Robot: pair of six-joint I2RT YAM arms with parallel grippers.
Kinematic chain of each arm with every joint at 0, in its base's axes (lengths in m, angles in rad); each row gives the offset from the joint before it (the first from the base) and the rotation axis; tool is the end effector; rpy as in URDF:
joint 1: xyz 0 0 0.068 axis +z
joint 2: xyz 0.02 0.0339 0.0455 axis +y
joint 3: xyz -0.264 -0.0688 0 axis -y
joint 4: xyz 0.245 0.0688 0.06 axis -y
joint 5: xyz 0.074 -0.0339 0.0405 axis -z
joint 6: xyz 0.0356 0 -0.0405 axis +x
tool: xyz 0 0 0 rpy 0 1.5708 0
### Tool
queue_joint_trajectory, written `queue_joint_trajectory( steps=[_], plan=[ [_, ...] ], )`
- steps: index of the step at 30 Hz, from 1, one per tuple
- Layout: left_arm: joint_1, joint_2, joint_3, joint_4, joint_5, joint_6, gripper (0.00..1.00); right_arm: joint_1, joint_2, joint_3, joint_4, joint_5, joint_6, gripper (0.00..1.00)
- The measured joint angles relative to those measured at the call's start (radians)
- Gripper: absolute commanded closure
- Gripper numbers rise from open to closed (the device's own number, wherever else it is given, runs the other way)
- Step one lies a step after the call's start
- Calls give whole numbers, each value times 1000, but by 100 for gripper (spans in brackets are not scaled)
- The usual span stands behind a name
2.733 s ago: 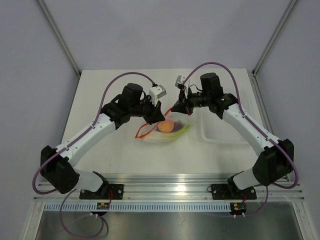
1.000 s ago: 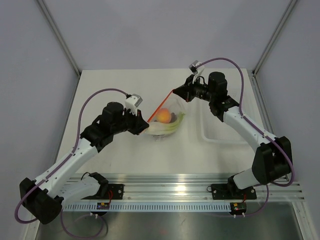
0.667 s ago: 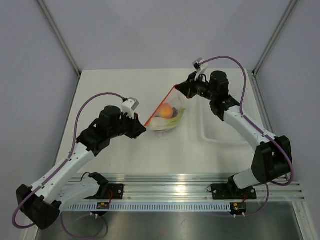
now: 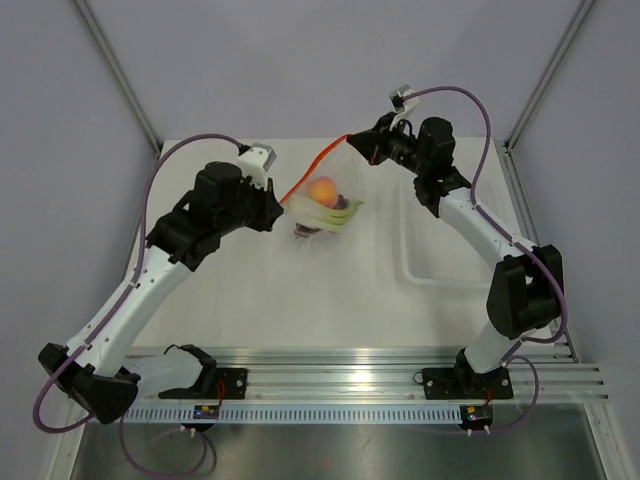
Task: Place the food in the zip-top bag and seal the zipper
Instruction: Place the zipper food storage bag at the center of the board.
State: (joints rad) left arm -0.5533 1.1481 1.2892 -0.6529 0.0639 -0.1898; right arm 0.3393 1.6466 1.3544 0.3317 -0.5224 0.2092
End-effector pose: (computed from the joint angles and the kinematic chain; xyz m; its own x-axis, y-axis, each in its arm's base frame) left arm 0.2041 -0.1287 0.3945 -0.5171 0.0981 -0.8503 0.4829 0.8536 -0.1952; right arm 0.3681 0.1488 0.3678 -0.1211 0.1481 -0.9815 -0.7498 0.6343 0.1882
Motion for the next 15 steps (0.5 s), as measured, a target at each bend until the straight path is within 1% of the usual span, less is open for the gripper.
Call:
queue_joint_trajectory(
  steps=[2,3,4,5,6,7,8,9,10,12,15],
  plan=[
    [3,6,54,-1,-32,29,100,-2,36,51,18,-3,19,100],
    [4,-3,64,5,-40,42,100,-2,48,69,22,-7,27,81],
    [4,-14,64,13,-40,51,98,-3,55,80,24,-15,43,68],
    [5,-30,58,19,-37,61,89,-3,57,80,27,-19,50,53],
    [5,-51,39,29,-27,67,79,-2,57,78,28,-20,59,32],
    [6,-80,3,49,-13,72,48,-3,55,70,38,-17,68,27],
    [6,-109,-37,55,2,77,37,-3,48,51,48,-11,64,25],
    [6,-133,-73,60,14,71,29,-4,40,33,43,-8,62,22],
    [6,-153,-109,63,24,66,22,-5,30,12,24,11,63,21],
    [6,-159,-148,47,39,51,21,-5,9,-27,-35,49,56,20],
    [6,-127,-149,17,34,39,18,-5,-45,-62,-171,128,42,17]
  ],
)
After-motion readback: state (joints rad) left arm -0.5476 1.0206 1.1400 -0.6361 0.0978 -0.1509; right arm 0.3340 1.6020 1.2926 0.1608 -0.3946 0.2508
